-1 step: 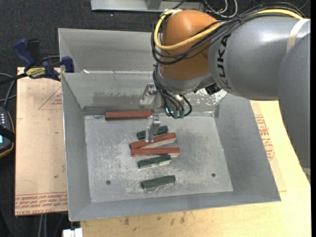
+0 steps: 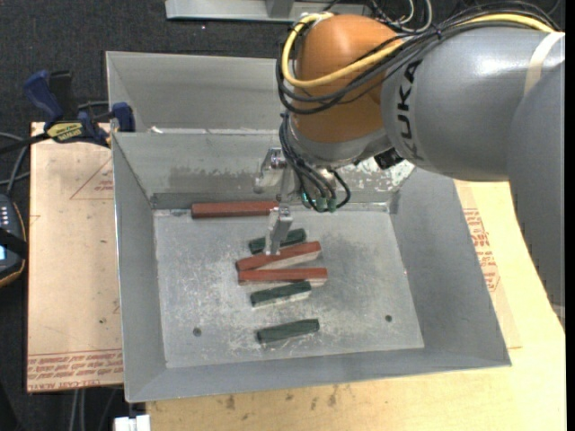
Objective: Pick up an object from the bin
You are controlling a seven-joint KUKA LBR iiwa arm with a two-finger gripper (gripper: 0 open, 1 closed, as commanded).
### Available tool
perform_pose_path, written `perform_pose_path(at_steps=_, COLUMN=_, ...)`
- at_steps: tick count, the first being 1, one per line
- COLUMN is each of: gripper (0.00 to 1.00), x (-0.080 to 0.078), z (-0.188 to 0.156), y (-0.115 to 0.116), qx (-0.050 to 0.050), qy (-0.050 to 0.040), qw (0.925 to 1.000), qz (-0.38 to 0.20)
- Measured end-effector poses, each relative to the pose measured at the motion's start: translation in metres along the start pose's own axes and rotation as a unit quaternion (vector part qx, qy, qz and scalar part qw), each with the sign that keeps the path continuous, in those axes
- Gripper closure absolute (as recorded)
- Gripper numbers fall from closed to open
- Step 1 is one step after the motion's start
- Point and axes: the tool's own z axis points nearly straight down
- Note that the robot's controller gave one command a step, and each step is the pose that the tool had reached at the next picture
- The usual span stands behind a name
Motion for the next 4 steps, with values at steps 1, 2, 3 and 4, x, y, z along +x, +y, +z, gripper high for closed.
perform_pose_path(at_steps=1, gripper=0.0, x=0.006, z=0.05, y=-0.014, qx=0.0, qy=-0.0034, qw=0.9999, qz=-0.015)
perform_pose_path(at_steps=2, gripper=1.0, x=0.025, z=0.122, y=-0.034, qx=-0.003, qy=-0.0007, qw=0.9994, qz=0.034)
perform_pose_path(at_steps=3, gripper=1.0, x=0.025, z=0.122, y=-0.034, qx=-0.003, qy=-0.0007, qw=0.9994, qz=0.034)
perform_pose_path(at_steps=4, gripper=1.0, x=0.026, z=0.116, y=-0.034, qx=-0.002, qy=0.0001, qw=0.9994, qz=0.033)
